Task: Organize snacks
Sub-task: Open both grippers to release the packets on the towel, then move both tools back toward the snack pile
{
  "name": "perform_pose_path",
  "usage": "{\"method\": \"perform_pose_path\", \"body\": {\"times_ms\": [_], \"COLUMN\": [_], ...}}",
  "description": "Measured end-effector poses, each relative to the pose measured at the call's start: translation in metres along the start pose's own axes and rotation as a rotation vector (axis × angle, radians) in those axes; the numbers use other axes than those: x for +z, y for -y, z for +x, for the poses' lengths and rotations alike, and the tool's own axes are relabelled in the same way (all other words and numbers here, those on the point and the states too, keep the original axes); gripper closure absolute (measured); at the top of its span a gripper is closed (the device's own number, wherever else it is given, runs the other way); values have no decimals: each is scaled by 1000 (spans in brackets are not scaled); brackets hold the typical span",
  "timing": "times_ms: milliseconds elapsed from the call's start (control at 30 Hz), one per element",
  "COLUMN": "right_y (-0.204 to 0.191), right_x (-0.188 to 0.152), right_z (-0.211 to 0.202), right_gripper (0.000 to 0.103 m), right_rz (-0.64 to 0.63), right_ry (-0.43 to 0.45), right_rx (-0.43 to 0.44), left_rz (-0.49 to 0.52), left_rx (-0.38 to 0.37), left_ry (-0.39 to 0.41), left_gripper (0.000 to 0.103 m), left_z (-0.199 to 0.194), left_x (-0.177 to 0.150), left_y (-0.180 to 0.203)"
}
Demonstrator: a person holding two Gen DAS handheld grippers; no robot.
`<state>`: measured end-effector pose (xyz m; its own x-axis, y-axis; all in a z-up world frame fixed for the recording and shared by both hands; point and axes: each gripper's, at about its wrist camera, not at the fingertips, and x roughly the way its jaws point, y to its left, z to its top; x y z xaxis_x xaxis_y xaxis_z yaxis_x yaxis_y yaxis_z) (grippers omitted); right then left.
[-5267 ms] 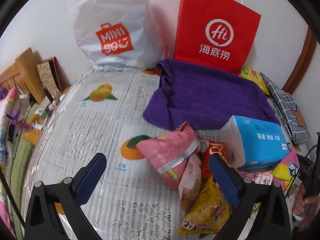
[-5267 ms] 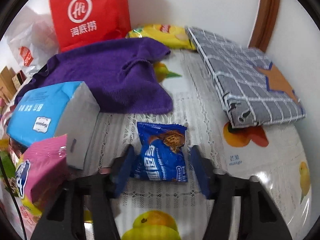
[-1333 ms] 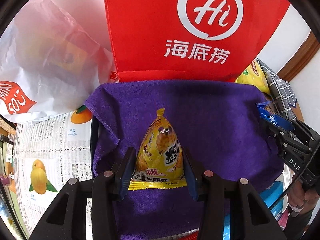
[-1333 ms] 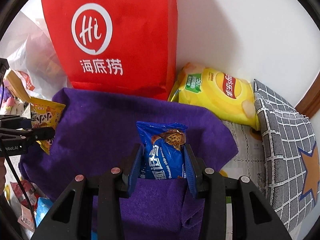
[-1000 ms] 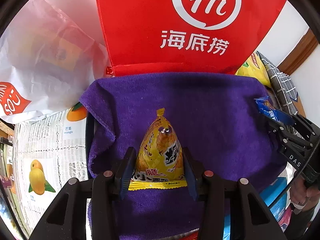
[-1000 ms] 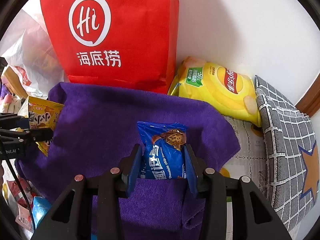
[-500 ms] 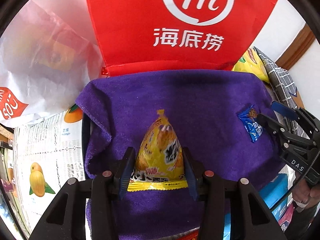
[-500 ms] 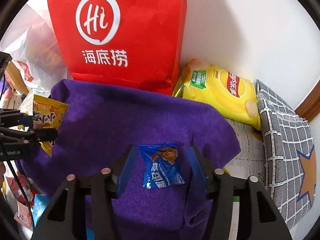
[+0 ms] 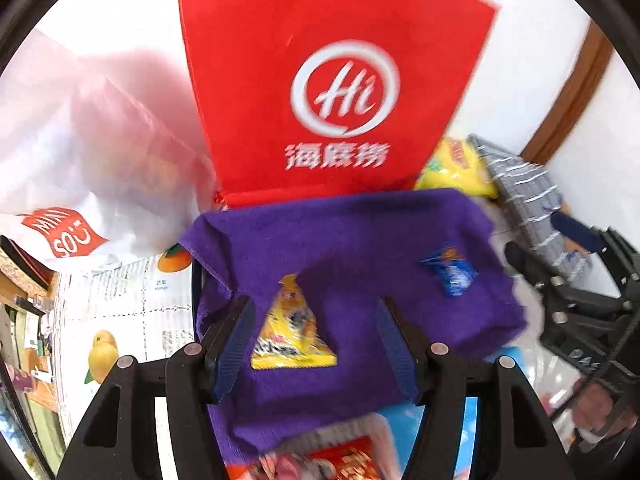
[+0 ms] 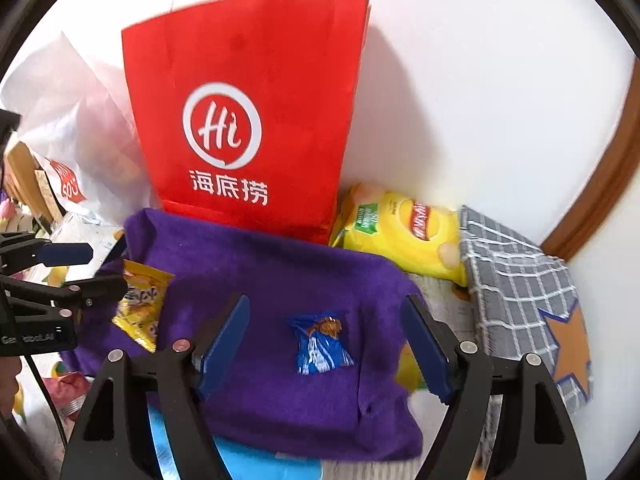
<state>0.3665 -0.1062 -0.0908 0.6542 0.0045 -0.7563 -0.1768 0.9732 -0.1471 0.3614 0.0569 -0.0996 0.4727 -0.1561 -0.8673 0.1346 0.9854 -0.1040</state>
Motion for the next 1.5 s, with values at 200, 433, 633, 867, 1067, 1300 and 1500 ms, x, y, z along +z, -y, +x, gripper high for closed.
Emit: {"method": "perform_pose_path", "body": {"times_ms": [200,433,633,867,1067,1300,1500], "right_y": [4,10,11,23,14,-2,-5], "right_x": [-25,-64,-99,-141,-183,-210,-213], "right_z": [-53,-108,-138,-148,-127,-105,-85], "right_gripper": [16,16,16,17,20,25,25], "right_rz": [16,54,66,131,106,76,81], "right_ry": [73,117,109,83,39,21,24], "right_rx": [-50,-2,21,87,134,139,139], "left_rz": [32,-4,-51,-131,-153,-144,-142], "left_rx": [17,0,-46,-39,-9,28,50], "left_ry": [108,157,165,119,143,103,124], "left_gripper": [42,42,42,37,29,29,29], "left_z": [-60,-109,-127,-127,-127,-111,-106], "left_x": [-23,-62,-99,-140,-178,-199,-214], "left_y": [10,11,8,2,1,-4,-16]}}
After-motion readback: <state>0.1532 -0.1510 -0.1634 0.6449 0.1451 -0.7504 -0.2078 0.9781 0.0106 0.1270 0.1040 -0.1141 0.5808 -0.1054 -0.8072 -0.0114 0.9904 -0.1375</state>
